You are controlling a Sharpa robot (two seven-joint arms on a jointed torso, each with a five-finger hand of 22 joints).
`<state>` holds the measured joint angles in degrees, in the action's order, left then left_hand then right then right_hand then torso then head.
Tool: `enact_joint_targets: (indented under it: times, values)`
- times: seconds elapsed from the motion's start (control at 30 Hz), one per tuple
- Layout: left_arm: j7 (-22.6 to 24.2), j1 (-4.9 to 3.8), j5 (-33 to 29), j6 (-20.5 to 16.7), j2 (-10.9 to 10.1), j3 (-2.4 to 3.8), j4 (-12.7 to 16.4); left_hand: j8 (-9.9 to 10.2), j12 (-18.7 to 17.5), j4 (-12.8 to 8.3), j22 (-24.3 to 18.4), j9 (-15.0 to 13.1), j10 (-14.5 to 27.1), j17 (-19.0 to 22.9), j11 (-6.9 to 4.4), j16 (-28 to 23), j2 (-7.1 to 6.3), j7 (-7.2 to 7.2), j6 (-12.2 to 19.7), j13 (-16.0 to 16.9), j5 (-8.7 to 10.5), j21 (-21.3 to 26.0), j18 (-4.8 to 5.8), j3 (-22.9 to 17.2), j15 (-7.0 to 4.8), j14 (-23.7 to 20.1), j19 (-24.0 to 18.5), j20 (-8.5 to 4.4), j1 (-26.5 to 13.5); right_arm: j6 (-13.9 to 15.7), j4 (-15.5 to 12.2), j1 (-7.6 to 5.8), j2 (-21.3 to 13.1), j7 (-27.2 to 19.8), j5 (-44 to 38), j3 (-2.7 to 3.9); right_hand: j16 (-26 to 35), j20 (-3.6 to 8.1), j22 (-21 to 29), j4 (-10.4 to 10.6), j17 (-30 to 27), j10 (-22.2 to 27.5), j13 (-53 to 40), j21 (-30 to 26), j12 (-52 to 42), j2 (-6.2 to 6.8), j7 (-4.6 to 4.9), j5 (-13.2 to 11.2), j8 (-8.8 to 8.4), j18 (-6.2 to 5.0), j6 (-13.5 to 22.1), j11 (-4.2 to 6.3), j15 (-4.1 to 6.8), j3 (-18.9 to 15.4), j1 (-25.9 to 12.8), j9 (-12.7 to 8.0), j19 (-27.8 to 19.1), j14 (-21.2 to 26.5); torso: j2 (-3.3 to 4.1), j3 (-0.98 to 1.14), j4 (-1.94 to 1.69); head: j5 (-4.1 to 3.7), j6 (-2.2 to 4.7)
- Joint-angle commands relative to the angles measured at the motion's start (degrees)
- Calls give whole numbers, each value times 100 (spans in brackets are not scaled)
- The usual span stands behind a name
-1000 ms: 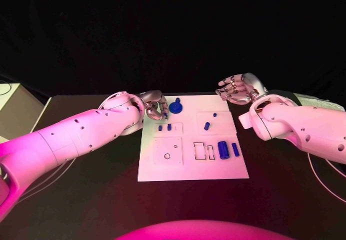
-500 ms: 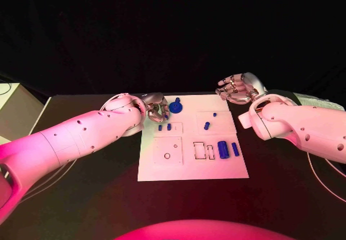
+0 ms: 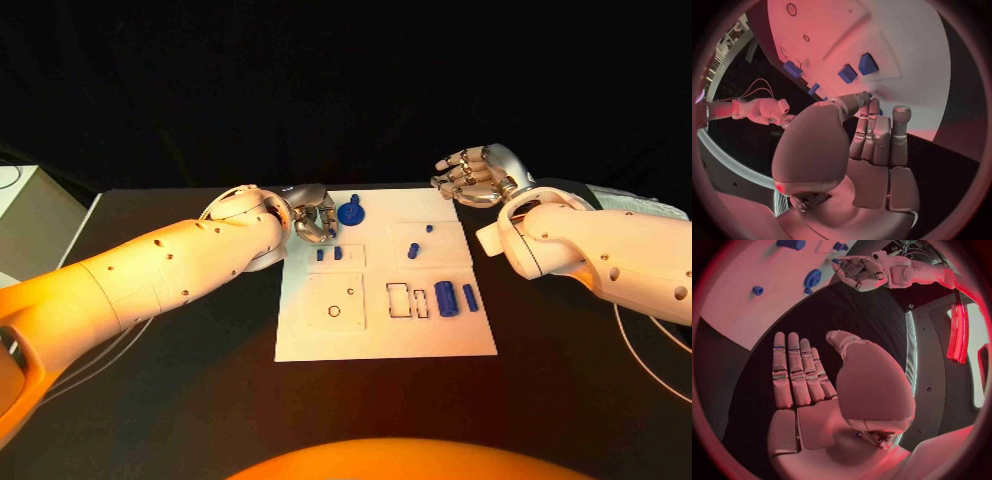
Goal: Assemble the parts on the task board
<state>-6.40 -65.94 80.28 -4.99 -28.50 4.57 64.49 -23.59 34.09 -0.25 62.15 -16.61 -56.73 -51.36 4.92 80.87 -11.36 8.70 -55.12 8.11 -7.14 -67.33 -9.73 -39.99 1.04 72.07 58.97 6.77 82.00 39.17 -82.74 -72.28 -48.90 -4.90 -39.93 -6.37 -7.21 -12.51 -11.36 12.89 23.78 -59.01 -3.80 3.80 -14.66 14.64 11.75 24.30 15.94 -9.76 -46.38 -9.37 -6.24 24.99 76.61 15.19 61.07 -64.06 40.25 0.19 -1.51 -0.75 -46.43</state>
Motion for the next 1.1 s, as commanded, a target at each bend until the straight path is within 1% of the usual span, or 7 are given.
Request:
enact_joint_targets:
  times: [0.03,0.3,0.33,0.47,0.67,0.9,1.1]
  values:
    - [-45,12,69,57,-1,-10,-9,24,-26,-40,11,-10,-54,6,-4,0,49,-4,-36,0,-20,-18,106,-11,10,-26,18,17,11,-59,-8,1,2,-77,-30,1,21,-15,6,-12,-7,5,9,9,-14,-14,172,25,15,-78,34,-14,-21,15,-9,-8,-24,-28,1,0,4,2,-4]
    - [-45,12,69,57,-1,-10,-9,24,-26,-40,11,-10,-54,6,-4,0,49,-4,-36,0,-20,-18,106,-11,10,-26,18,17,11,-59,-8,1,2,-77,-30,1,21,-15,6,-12,-7,5,9,9,-14,-14,172,25,15,-78,34,-14,-21,15,-9,-8,-24,-28,1,0,4,2,-4]
    - [-41,12,73,35,-5,-10,11,24,-26,-40,11,-10,-54,6,-4,0,49,-4,-36,0,-20,-18,106,-11,10,-26,18,17,11,-59,-6,1,3,-77,-30,1,21,-15,6,-12,-7,5,9,9,-14,-14,172,25,15,-78,34,-14,-21,15,-9,-8,-24,-28,-2,-2,-4,2,-9]
    - [-43,14,81,-59,-18,-9,54,30,-29,-62,56,-18,-81,-37,-7,13,68,-6,-61,3,-22,-58,117,-16,7,-1,68,14,29,-59,-6,2,6,-79,-30,1,21,-15,6,-12,-7,5,9,9,-14,-14,172,25,15,-78,34,-14,-21,15,-9,-8,-24,-28,2,-1,5,-2,-11]
    - [-22,14,43,-117,-50,-6,125,32,-30,-69,65,-21,-90,-44,-8,16,72,-6,-69,4,-23,-66,119,-17,6,5,79,13,32,-60,-5,2,5,-80,-30,1,30,-14,35,-20,-21,7,10,12,-19,-13,172,28,19,-78,35,-14,-21,25,-12,-11,-18,-36,3,1,4,-3,-12]
    - [4,15,-9,-154,-74,-2,201,34,-30,-74,76,-24,-99,-59,-9,21,74,-6,-78,6,-22,-76,122,-15,5,15,91,12,33,-61,-1,3,9,-80,-30,1,30,-14,35,-20,-21,7,10,12,-19,-13,172,28,19,-78,35,-14,-21,25,-12,-11,-18,-36,5,-3,-7,-8,-36]
    - [5,16,-3,-233,-102,15,238,36,-31,-80,82,-26,-104,-55,-10,22,74,-6,-84,7,-23,-83,124,-14,4,17,99,11,35,-61,1,3,10,-80,-30,1,30,-14,35,-20,-21,7,10,12,-19,-13,172,28,19,-78,35,-14,-21,25,-12,-11,-18,-36,4,-3,-3,-12,-49]
